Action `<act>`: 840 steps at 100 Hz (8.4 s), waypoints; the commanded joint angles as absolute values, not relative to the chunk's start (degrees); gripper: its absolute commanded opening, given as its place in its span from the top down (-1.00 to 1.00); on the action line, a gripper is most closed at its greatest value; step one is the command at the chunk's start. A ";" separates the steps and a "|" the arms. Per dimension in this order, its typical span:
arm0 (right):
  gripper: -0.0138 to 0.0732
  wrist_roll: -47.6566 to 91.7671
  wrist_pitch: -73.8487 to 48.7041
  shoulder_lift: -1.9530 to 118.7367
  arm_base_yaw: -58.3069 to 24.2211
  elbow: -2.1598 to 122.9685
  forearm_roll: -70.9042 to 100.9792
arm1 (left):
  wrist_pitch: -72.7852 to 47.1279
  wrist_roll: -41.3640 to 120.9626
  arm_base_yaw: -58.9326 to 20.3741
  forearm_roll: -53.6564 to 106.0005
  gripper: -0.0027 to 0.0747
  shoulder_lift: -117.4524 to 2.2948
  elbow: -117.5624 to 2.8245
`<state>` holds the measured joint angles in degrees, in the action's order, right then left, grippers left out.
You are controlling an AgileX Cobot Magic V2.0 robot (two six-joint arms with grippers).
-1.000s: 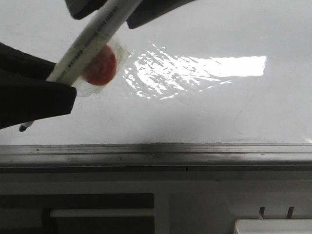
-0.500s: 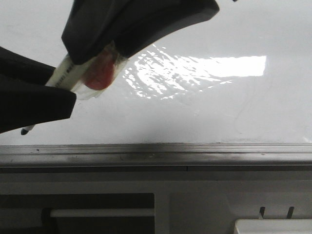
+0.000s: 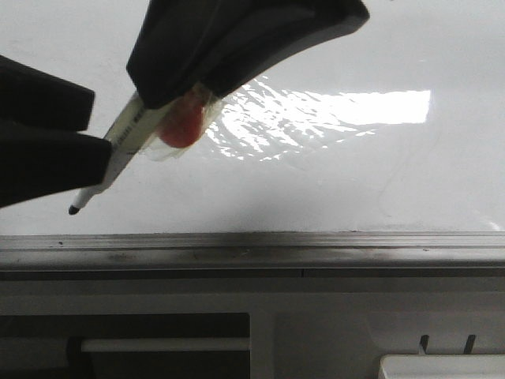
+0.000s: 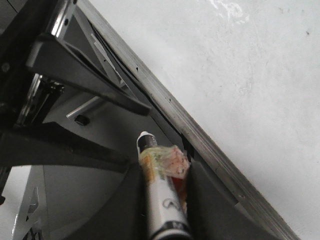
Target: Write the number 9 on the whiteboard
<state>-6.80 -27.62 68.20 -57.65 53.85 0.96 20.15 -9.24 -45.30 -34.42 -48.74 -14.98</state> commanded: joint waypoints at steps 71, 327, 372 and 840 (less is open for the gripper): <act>0.84 -12.04 -22.33 64.39 -39.33 61.04 0.00 | 24.14 -9.83 -40.53 -13.16 0.18 -35.65 -16.44; 0.84 -12.72 -35.99 69.88 -54.59 63.37 9.17 | 32.63 -10.03 -47.30 -27.88 0.01 -58.13 -17.90; 0.84 -12.72 -37.50 69.88 -54.59 63.37 8.21 | 34.92 -10.03 -47.30 -27.88 0.25 -59.52 -18.09; 0.84 -12.62 -8.13 0.07 -54.59 6.34 -9.25 | 16.31 -2.05 -40.24 11.03 0.98 -10.87 1.62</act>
<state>-12.88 -12.03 -0.55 -54.46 4.71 -8.52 8.22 -2.01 -40.55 10.82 -10.41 0.25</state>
